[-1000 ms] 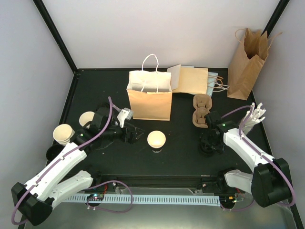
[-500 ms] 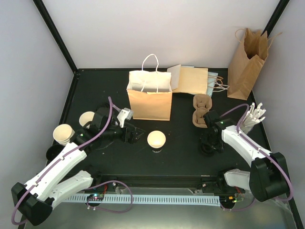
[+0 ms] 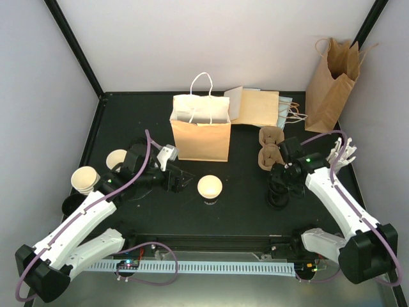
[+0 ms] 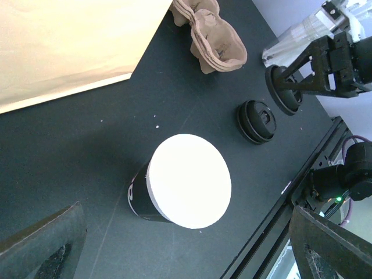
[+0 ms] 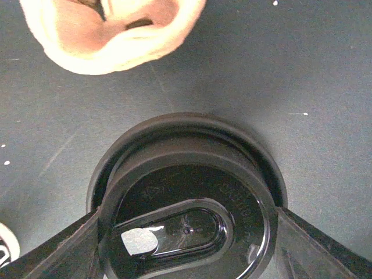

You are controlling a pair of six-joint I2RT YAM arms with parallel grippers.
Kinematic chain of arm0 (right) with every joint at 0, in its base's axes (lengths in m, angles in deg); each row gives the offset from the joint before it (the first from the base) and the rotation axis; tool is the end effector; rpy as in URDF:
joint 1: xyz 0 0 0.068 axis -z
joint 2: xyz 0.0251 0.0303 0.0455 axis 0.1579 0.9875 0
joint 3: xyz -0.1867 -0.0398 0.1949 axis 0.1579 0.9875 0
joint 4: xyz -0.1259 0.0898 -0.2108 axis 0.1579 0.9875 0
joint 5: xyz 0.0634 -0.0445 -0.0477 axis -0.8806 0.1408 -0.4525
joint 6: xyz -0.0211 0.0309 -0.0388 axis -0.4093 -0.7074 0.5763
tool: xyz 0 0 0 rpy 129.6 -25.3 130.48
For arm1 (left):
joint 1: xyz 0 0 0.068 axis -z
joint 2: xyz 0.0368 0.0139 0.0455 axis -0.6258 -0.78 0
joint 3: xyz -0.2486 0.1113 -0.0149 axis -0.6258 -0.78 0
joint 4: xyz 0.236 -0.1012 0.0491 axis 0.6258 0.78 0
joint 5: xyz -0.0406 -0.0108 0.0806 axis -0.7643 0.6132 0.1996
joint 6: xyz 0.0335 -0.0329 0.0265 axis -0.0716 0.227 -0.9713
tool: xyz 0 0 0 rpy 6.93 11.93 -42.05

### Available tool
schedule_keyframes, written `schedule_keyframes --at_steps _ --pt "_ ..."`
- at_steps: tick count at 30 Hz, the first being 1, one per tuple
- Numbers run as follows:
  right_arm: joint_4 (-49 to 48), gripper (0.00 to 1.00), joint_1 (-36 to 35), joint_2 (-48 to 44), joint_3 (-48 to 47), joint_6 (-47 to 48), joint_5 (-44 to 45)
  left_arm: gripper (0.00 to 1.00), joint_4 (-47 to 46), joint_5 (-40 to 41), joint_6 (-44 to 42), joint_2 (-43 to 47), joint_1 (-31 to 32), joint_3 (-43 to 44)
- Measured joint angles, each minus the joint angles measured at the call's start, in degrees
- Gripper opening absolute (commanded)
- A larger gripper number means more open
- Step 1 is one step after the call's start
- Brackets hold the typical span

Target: Pack the takeout coffee

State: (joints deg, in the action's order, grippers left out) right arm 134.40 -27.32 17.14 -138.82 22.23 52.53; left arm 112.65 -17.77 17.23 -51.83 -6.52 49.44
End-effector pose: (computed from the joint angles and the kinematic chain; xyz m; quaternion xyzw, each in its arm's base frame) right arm 0.1775 0.0567 0.2388 0.2150 0.9685 0.0420 0.1185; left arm 0.1441 -0.1088 0.2870 0.1872 0.8568 -0.3705 0.3060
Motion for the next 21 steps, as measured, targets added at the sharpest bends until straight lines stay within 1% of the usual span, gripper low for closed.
schedule_keyframes --at_steps 3,6,8,11,14,15,16,18,21 --pt "0.28 0.74 -0.74 -1.20 -1.18 2.05 -0.79 0.98 -0.02 -0.15 0.02 -0.04 0.00 0.00" --pt "0.15 0.71 -4.72 -1.77 -2.99 4.20 -1.97 0.99 -0.22 -0.13 0.33 -0.44 0.00 -0.02" --pt "-0.22 0.71 -8.90 -1.60 -4.94 5.16 -2.78 0.99 -0.17 0.31 0.85 -1.01 0.00 -0.02" --pt "-1.53 0.70 -17.49 -0.07 -8.92 5.84 -2.91 0.99 -0.15 1.49 1.62 -1.75 0.00 -0.26" --pt "-3.50 0.71 -26.45 3.78 -13.31 6.69 -2.12 0.98 -0.22 2.27 2.78 -1.84 -0.09 -1.33" --pt "-4.17 0.71 -28.63 5.40 -14.47 6.97 -1.84 0.96 -0.28 2.27 3.26 -1.92 -0.31 -1.77" --pt "-4.55 0.72 -30.25 6.80 -15.41 7.21 -1.60 0.92 -0.39 2.25 3.67 -2.05 -0.46 -2.12" --pt "-5.01 0.72 -33.51 10.71 -17.97 8.09 -0.87 0.81 -0.90 1.97 4.70 -2.14 -1.09 -2.99" --pt "-5.42 0.72 -37.16 16.33 -21.49 9.18 0.44 0.67 -1.99 0.96 5.99 -2.14 -2.78 -4.50"
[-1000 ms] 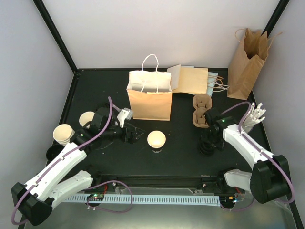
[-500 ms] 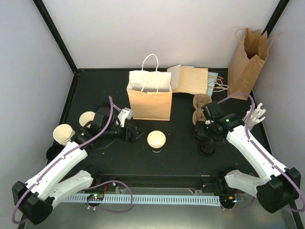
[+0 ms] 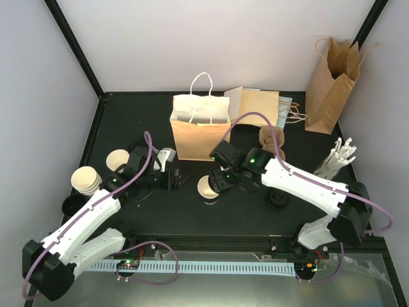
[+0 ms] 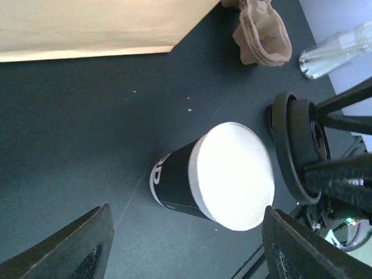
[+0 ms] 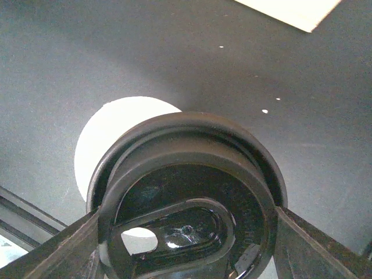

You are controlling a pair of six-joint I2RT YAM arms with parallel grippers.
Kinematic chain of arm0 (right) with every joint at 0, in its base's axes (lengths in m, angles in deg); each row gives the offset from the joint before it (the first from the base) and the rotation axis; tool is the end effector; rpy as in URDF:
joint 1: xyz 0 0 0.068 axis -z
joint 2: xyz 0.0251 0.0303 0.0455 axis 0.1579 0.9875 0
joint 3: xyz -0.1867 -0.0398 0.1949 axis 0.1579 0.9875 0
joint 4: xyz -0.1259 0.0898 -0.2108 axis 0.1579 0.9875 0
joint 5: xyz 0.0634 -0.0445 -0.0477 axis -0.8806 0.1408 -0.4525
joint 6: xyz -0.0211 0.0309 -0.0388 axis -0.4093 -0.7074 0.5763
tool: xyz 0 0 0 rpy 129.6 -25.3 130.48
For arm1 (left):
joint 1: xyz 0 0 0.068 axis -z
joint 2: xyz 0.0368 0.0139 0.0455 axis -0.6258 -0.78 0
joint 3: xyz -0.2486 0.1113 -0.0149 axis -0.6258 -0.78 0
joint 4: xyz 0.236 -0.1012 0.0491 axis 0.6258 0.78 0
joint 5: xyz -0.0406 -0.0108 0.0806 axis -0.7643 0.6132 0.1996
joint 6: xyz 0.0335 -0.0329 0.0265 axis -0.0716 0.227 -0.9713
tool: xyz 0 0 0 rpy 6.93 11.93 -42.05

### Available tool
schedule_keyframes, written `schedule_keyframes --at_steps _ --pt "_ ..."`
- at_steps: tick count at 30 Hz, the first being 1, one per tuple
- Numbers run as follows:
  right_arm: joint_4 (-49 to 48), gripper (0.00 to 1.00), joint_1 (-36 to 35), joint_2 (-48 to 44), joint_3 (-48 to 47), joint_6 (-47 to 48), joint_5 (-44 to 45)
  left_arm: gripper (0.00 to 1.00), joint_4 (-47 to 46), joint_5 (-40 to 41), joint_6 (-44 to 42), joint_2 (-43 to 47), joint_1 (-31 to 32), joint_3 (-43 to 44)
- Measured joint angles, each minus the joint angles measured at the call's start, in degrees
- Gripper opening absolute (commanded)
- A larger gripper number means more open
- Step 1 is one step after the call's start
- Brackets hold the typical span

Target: Pack the takeout coffee

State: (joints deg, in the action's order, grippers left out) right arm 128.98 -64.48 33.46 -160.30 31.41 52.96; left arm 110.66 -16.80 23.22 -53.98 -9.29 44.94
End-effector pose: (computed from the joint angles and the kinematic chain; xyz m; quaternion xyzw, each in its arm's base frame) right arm 0.1587 0.2265 0.2903 -0.1775 0.9601 0.1309 0.1720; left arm 0.1540 -0.1038 0.2574 0.1103 0.8876 -0.3593 0.2662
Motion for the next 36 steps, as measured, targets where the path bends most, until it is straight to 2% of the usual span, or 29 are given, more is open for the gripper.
schedule_keyframes --at_steps 5,11,36 --pt "-0.31 0.72 -2.93 4.57 -2.49 1.07 0.98 0.52 -1.62 -2.29 1.79 -0.37 -2.49 -2.43" --pt "0.31 0.72 -4.35 7.39 -4.98 2.14 2.49 0.39 -5.18 -6.05 3.69 -4.61 -2.78 -5.03" --pt "3.19 0.73 -8.24 15.10 -9.88 2.80 6.95 0.25 -15.02 -12.15 5.73 -14.80 -2.71 -8.66"
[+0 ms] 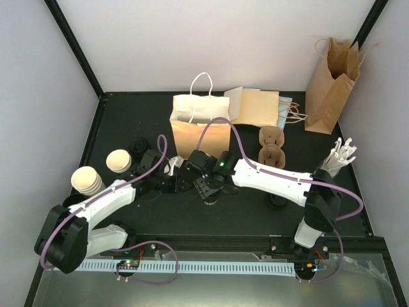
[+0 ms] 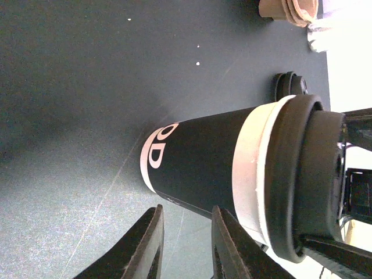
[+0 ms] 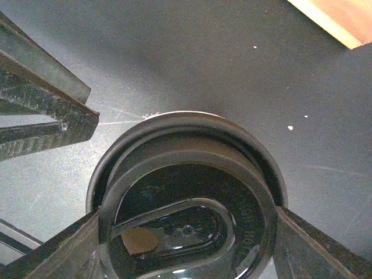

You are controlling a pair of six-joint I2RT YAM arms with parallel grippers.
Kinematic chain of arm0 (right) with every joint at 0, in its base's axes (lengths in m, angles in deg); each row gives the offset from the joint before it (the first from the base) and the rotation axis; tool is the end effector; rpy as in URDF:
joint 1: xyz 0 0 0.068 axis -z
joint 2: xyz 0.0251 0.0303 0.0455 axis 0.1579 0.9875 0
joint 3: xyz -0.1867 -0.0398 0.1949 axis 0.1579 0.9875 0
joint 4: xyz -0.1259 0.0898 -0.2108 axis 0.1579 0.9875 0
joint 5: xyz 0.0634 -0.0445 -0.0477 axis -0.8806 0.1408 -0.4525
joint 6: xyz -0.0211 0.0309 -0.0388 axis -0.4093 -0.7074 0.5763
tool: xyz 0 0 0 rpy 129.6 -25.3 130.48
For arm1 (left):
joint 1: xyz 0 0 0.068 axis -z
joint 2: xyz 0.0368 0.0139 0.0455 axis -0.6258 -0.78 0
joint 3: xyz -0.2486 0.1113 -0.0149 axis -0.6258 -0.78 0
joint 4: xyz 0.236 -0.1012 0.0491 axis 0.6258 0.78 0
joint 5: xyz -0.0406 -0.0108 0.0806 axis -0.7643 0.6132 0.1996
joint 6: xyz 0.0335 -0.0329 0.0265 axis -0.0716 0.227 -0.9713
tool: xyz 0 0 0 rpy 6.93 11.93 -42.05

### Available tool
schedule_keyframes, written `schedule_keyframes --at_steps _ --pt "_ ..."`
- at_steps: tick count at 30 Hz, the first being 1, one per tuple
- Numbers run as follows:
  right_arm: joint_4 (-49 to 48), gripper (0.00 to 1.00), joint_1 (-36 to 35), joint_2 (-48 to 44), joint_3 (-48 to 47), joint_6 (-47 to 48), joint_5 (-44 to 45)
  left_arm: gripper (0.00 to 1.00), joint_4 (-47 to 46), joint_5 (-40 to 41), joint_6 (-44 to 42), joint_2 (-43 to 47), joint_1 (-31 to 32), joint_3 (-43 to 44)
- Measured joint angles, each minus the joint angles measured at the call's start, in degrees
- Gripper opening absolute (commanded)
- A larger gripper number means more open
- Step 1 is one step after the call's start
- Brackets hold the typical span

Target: Pack the takeout coffee

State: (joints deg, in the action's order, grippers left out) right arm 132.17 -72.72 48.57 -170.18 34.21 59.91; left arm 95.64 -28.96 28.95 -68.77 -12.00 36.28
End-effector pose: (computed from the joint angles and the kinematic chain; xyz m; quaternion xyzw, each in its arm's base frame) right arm 0.1527 0.2939 0.2639 -0.2654 0.9496 0.0445 0.1605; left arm 0.1800 -0.1144 0.1841 0.0655 0.8954 -0.4175 0.1402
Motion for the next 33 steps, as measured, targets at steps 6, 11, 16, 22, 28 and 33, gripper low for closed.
schedule_keyframes --at_steps 6,11,16,22,28,33 --pt "0.26 0.73 0.00 1.29 -0.61 0.04 0.07 0.24 -1.64 -0.85 0.02 -1.05 0.17 -0.04" --pt "0.87 0.73 0.00 2.05 -1.36 0.26 0.00 0.22 -2.73 -1.42 0.04 -2.34 0.85 -0.04" --pt "1.75 0.73 0.02 3.30 -2.71 0.92 -0.44 0.21 -2.25 0.07 0.07 -1.22 0.87 -0.09" --pt "0.83 0.73 0.17 3.06 -1.97 2.34 -1.40 0.26 -2.67 1.68 1.40 4.81 -1.01 -3.08" --pt "-0.55 0.73 0.39 2.34 -0.81 4.00 -2.47 0.38 -7.06 -1.36 4.81 6.62 -2.43 -6.73" --pt "-1.40 0.73 0.39 1.92 -0.22 5.49 -3.34 0.39 -12.90 -5.18 7.08 4.66 -2.43 -6.75"
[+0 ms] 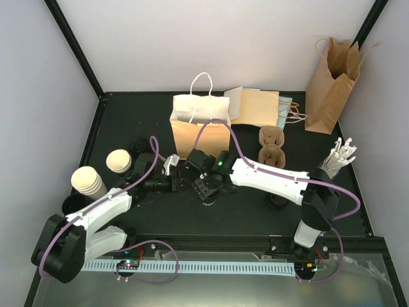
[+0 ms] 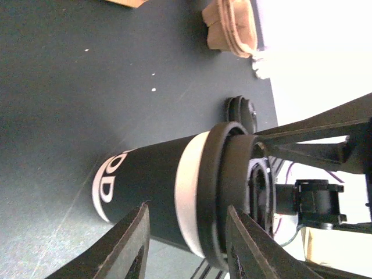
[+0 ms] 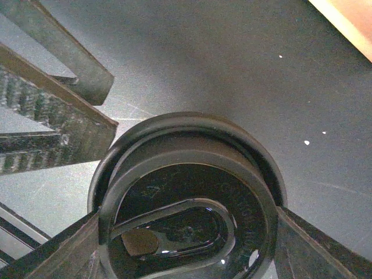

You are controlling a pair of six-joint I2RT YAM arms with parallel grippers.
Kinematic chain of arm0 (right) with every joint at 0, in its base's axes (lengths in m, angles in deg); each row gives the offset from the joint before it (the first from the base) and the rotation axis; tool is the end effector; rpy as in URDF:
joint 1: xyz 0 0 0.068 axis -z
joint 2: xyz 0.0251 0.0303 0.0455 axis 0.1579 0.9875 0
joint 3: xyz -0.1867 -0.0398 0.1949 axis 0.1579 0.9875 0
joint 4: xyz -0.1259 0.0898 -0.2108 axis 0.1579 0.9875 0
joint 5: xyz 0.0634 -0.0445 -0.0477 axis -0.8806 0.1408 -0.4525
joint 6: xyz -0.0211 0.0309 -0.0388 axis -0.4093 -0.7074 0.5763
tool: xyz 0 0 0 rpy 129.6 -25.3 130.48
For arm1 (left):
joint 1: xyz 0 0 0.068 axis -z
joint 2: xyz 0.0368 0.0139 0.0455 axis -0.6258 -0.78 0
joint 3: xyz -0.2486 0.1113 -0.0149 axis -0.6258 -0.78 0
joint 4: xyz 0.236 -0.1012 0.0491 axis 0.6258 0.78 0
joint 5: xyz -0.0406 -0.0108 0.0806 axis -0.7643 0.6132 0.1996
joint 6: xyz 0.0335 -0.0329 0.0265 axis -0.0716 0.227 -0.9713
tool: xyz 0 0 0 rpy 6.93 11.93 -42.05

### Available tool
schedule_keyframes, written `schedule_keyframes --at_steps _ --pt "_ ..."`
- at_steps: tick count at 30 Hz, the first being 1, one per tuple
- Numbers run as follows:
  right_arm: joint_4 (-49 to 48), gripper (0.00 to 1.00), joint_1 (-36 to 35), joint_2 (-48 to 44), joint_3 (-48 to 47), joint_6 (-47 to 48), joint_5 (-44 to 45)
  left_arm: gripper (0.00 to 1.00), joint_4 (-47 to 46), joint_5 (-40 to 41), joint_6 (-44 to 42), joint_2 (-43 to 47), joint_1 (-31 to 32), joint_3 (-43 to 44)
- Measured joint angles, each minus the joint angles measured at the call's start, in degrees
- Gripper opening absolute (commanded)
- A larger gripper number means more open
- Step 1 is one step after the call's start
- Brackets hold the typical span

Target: Pack the takeout coffee

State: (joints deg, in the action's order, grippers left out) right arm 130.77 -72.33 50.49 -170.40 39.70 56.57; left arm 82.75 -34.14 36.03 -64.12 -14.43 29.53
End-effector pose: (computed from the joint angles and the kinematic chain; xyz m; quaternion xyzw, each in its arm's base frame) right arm 0.1564 0.3009 0.2548 -0.3123 0.9379 0.0552 0.1408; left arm 0.1738 -0.1045 0.1810 0.0426 0.8557 -0.4857 0.1734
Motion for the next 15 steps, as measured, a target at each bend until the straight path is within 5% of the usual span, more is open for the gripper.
schedule_keyframes --at_steps 15 --pt "-0.33 0.72 0.02 0.00 0.07 2.01 -0.98 0.32 -7.98 -4.63 1.84 -7.43 -0.33 0.11"
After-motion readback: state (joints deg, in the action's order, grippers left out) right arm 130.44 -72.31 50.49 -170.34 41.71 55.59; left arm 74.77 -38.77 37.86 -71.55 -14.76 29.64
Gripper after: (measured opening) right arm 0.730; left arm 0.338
